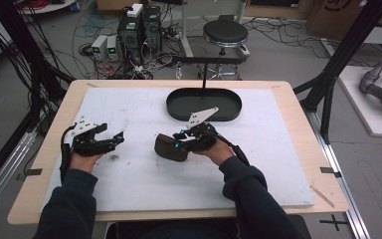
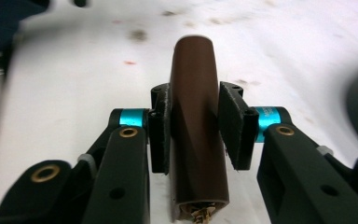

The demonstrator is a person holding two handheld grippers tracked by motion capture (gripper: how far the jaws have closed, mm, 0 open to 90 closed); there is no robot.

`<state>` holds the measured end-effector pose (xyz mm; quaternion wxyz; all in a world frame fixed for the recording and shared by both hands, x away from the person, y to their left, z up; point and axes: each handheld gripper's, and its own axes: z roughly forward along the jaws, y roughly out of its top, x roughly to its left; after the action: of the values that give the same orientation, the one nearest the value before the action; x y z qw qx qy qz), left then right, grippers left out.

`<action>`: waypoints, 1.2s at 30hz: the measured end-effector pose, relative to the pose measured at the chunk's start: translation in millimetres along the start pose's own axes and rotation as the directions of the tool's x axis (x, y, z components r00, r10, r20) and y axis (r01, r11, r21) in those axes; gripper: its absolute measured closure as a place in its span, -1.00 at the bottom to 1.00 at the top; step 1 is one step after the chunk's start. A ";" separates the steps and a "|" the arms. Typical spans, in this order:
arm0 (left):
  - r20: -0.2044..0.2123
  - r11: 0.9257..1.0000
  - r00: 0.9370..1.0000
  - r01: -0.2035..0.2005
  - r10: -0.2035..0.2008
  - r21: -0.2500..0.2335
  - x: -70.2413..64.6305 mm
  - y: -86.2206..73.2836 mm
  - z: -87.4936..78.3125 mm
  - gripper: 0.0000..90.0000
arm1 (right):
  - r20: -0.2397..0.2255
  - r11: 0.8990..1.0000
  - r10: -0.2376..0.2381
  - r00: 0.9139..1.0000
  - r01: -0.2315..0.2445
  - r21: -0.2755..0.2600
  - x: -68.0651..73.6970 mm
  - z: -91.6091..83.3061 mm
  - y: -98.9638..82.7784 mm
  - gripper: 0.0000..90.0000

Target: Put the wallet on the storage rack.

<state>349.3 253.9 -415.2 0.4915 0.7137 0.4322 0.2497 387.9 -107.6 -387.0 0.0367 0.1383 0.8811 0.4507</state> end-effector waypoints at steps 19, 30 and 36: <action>0.005 1.000 1.000 0.001 -0.001 -0.004 -0.6 0.1 0.0 -0.47 | 0.026 0.996 0.031 0.999 -0.033 0.083 -5.0 14.5 -15.9 0.47; 0.000 0.999 1.000 -0.026 0.026 -0.022 1.5 -0.9 -2.4 -0.47 | 0.212 0.965 0.257 0.943 -0.237 -0.115 -52.3 -38.9 -29.3 0.47; 0.003 0.999 1.000 -0.031 0.031 -0.031 3.4 -1.0 -3.4 -0.47 | 0.299 0.940 0.339 0.892 -0.305 -0.154 -90.6 -64.4 -27.8 0.47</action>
<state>347.9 258.6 -415.1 0.4994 0.7129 0.4163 0.2628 456.8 -198.6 -376.7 0.1116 0.3519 0.8036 0.4668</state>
